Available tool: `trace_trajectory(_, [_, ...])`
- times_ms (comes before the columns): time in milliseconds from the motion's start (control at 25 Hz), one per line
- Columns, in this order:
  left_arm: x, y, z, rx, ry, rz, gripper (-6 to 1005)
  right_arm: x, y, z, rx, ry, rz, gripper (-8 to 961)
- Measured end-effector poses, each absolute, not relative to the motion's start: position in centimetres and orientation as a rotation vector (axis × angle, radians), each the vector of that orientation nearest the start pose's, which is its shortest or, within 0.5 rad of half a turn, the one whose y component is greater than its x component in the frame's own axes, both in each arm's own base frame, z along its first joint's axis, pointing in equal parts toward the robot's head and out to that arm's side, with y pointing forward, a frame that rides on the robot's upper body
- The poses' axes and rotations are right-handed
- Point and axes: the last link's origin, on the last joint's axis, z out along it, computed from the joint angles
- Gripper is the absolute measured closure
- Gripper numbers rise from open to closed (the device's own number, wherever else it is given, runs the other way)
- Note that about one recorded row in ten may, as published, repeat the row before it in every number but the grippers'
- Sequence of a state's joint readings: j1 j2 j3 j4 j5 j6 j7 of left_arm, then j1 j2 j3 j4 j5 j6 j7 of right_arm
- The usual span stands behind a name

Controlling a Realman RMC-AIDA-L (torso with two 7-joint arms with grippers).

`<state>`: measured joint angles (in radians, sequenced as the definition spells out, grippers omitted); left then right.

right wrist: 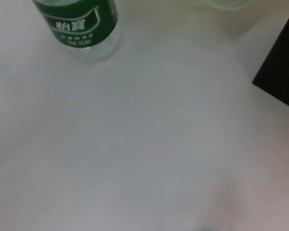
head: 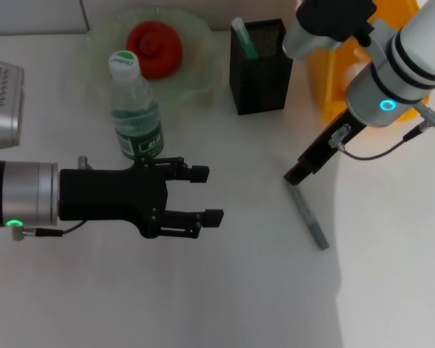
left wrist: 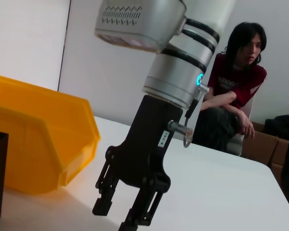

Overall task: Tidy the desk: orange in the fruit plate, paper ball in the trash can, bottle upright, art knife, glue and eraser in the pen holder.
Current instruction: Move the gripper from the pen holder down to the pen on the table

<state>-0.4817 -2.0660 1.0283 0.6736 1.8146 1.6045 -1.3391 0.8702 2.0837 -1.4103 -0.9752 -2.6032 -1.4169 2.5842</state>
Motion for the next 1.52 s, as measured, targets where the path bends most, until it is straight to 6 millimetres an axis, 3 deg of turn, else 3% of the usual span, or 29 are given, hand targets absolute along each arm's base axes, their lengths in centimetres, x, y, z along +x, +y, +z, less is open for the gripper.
trace_trajectory(560, [-23.9,30.5,-2.8,-2.960,-0.449,-0.727,216,16.2,39.5,-7.1,-2.627,0.872,-0.590,364])
trace_trajectory(760, [-23.9,30.5,-2.8,-2.957,-0.449,-0.726,216,16.2,39.6,-7.2,-2.625,0.873,-0.578,605])
trace_trajectory(840, [-23.9,30.5,-2.8,-2.956,-0.448,-0.725,216,16.2,39.6,-7.4,-2.630,0.881,-0.575,653])
trace_trajectory(1520, [-24.0,30.6,-3.0,-2.952,-0.460,-0.715,216,16.7,39.6,-7.7,-2.625,0.895,-0.583,664])
